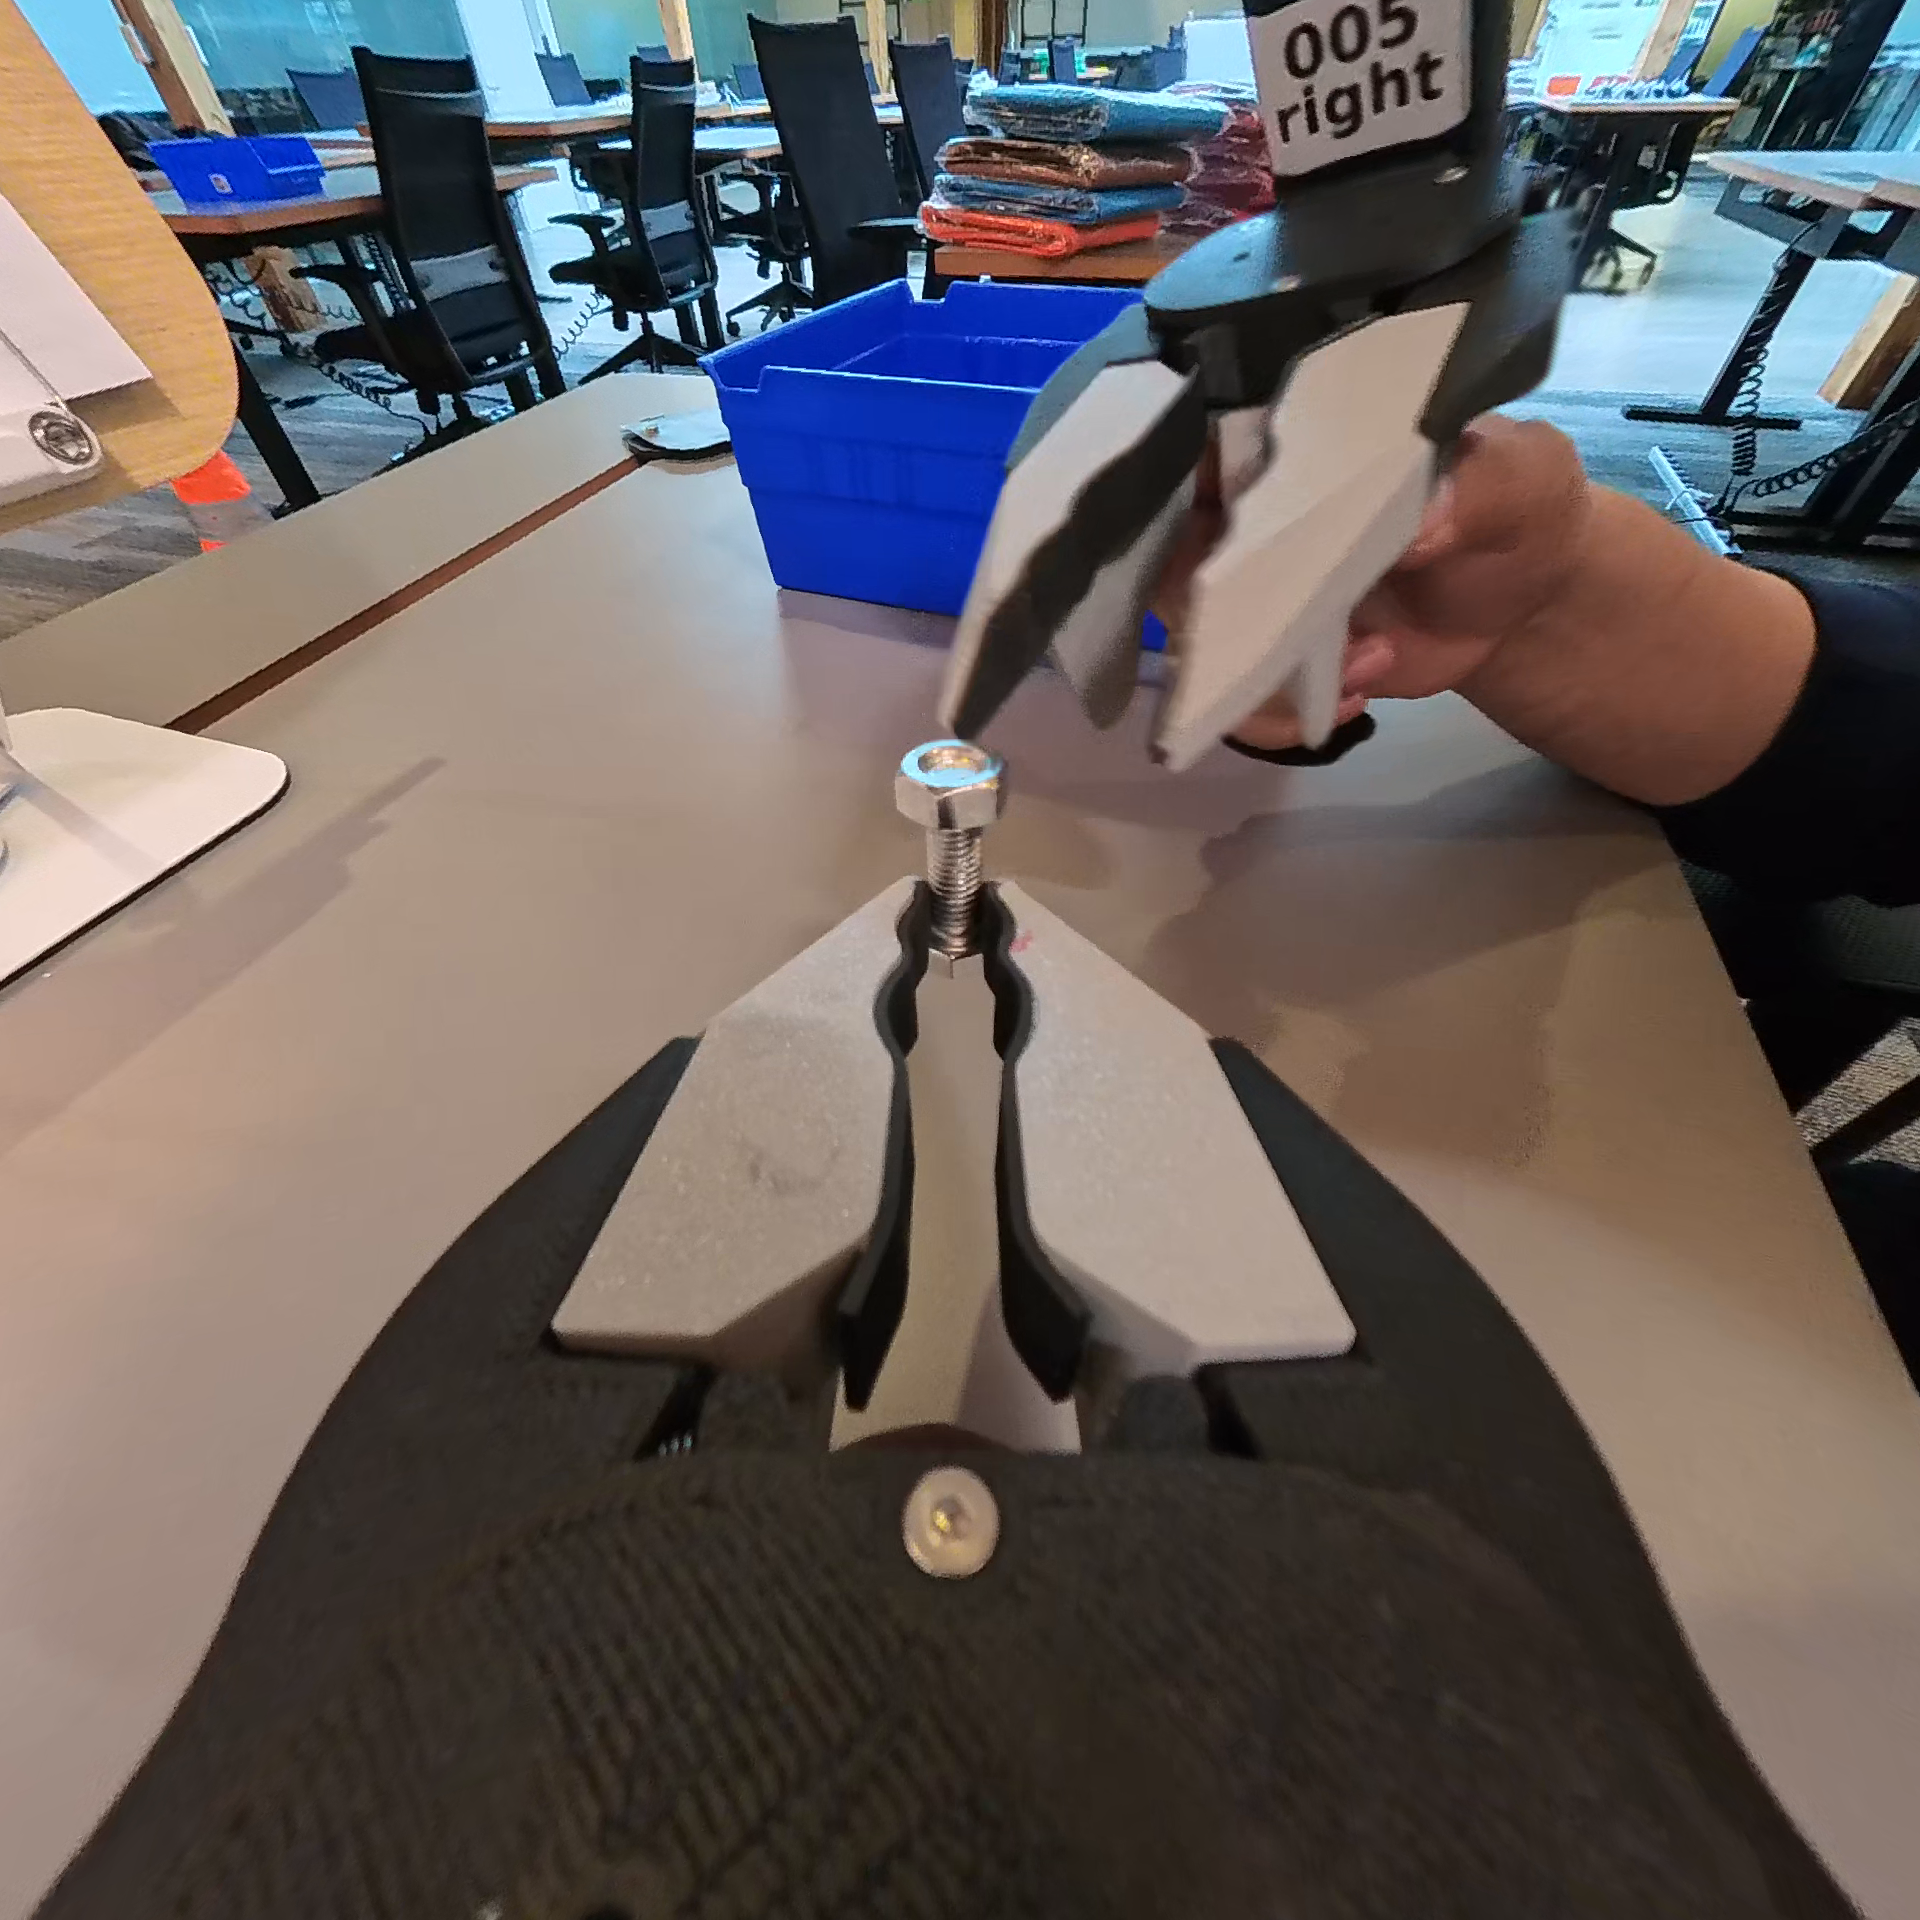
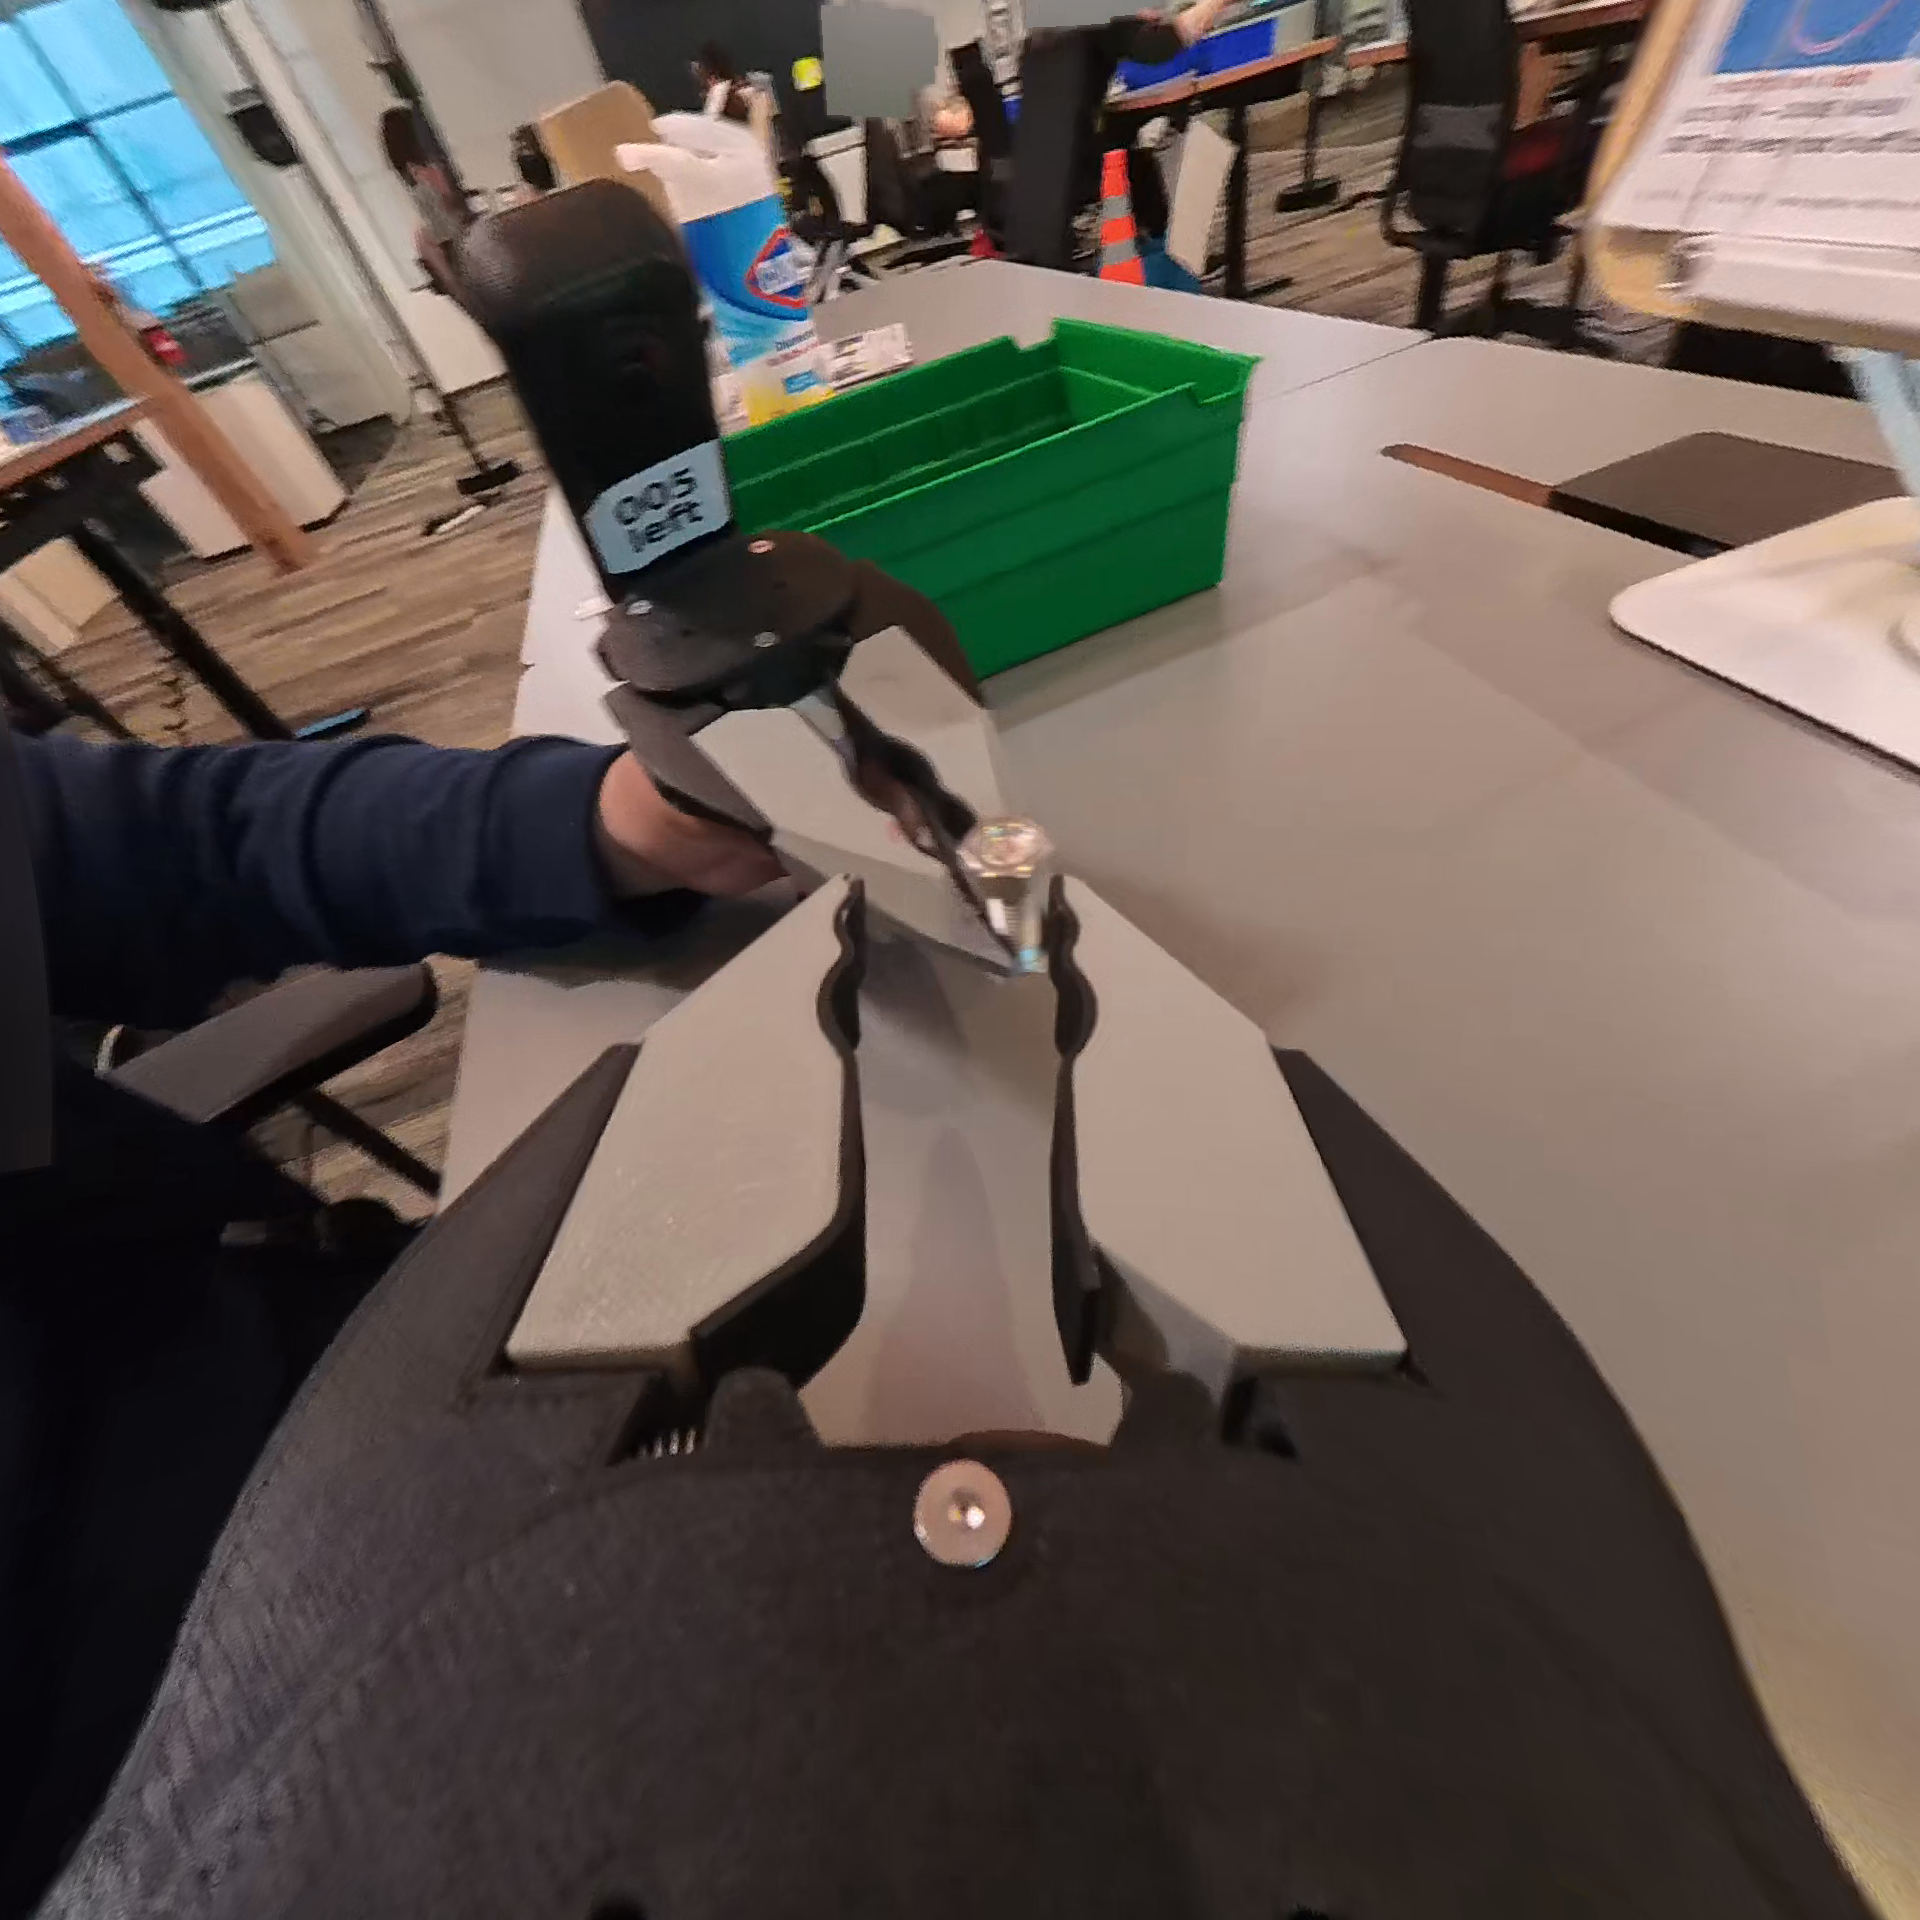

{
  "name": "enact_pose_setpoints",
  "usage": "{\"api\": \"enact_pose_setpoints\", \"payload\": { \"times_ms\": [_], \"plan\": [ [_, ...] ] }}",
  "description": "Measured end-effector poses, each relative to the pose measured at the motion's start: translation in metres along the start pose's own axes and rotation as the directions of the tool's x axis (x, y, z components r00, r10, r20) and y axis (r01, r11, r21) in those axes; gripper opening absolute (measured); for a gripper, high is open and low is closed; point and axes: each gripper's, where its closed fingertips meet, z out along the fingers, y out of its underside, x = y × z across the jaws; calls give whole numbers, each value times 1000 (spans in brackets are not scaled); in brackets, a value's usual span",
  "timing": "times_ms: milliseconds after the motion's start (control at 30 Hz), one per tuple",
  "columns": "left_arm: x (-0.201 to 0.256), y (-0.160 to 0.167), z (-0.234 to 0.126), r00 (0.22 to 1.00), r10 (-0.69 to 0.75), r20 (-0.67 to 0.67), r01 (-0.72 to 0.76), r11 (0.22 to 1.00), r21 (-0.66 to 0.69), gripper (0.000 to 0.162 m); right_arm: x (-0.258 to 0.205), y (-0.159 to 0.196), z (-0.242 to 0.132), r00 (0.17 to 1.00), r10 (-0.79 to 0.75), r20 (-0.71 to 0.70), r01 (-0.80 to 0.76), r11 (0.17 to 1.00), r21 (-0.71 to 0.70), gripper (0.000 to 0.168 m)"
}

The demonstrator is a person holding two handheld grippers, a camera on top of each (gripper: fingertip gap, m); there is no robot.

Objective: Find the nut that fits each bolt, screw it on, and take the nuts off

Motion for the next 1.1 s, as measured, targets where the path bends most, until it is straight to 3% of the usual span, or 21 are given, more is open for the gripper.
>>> {"api": "enact_pose_setpoints", "payload": {
  "times_ms": [100,333,467,533,567,867,933,1033,1100],
  "plan": [
    [-1,0,-1,1000,-3,5,3,1000,2,7,-30,4,1,987,-57,148,62,998,-29,12],
    [1,0,1,1000,2,-6,-2,1000,-2,7,6,1,-2,999,-26,-35,26,1000,-10,34],
    [2,0,1,1000,7,-3,-7,1000,-2,7,-8,5,3,999,-39,34,40,999,-36,35],
    [-1,-1,-1,1000,-6,1,6,1000,5,7,-26,4,0,990,-58,132,62,998,-27,18],
    [-2,-1,-1,1000,-11,3,11,1000,8,7,-31,-1,-2,987,-54,152,55,998,-3,20],
    [1,0,1,1000,5,-4,-5,1000,-2,7,6,6,2,999,-33,-42,32,999,-43,38],
    [1,0,1,1000,1,-2,-1,1000,0,7,2,9,5,998,-54,-28,52,997,-61,38],
    [-1,-1,0,1000,-2,2,2,1000,2,7,-25,9,2,990,-87,113,94,994,-56,19],
    [-1,0,0,1000,-3,0,3,1000,1,7,-24,5,0,989,-115,94,120,992,-39,21]
  ]
}}
